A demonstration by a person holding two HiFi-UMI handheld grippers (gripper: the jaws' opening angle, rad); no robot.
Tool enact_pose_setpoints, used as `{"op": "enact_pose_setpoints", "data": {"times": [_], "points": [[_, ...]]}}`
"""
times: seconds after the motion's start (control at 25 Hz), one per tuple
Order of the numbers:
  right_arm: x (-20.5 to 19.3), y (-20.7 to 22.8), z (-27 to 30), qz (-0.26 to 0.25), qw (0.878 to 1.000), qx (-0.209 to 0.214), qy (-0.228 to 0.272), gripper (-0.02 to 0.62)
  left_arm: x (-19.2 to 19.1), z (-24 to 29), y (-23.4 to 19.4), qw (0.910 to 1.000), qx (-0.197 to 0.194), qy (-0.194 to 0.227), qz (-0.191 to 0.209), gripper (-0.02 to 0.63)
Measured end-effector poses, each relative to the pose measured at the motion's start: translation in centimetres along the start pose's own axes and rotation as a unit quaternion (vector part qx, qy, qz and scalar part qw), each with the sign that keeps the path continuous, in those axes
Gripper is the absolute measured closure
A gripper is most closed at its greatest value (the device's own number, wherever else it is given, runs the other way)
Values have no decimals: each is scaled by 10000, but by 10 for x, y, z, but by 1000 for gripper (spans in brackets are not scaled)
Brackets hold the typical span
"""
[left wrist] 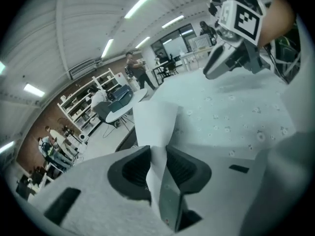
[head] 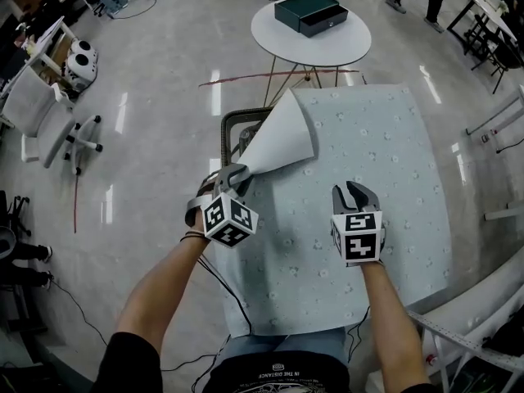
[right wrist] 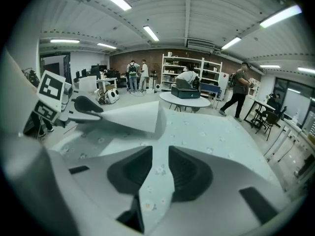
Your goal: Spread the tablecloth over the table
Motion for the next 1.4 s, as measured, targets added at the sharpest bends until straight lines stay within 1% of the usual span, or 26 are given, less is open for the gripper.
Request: {"op": "enact_pose_setpoints", "data": {"times": [0.08,0.16,0.24,0.28,0.36,0.44,0.48,0.6,0.72,0.8,0.88,1.04,1.08,1.12,1.2,1.28,1.4], "points": [[2,-6,3,-24,10000,42,-12,486,-2,-3,-9,9993,35,88,-357,509],[4,-12,4,-41,10000,79,-18,486,-6,-6,-16,9965,25,168,-824,520],[6,-16,7,-57,9999,118,-22,486,-10,-7,-25,9887,-22,285,-1469,529],[7,-17,8,-70,9999,133,-26,486,-12,-7,-30,9827,-53,357,-1819,531],[9,-20,9,-91,9998,153,-37,486,-16,-9,-41,9672,-110,490,-2492,536],[12,-22,11,-99,9998,168,-46,486,-21,-11,-52,9508,-107,574,-3043,538],[13,-23,12,-104,9998,176,-52,486,-24,-11,-56,9437,-84,595,-3254,540],[14,-26,17,-126,9997,208,-74,488,-36,-6,-64,9260,3,612,-3726,538],[14,-31,21,-152,9996,222,-110,486,-49,-1,-71,9057,91,625,-4192,537],[14,-35,22,-163,9995,224,-138,486,-57,1,-75,8971,142,607,-4374,537],[13,-37,23,-168,9995,223,-165,486,-63,4,-77,8951,201,533,-4423,537],[12,-39,27,-163,9994,216,-209,488,-78,12,-79,8989,451,284,-4349,540],[12,-40,28,-174,9994,219,-218,488,-83,13,-80,8986,510,213,-4353,553],[13,-41,29,-185,9993,222,-225,488,-87,13,-80,8981,535,158,-4362,575],[13,-42,30,-199,9992,227,-247,488,-92,14,-80,8987,491,116,-4357,580],[14,-44,31,-220,9991,239,-277,489,-93,16,-81,9008,461,68,-4316,578],[13,-46,29,-233,9990,249,-290,489,-96,17,-80,9019,514,-80,-4288,563]]}}
Point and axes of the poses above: the fingertips, and each gripper's own axes: z forward along the fingers, y to its right, x out of its top, the point moved 9 cm from there along -z, backward along the fingers
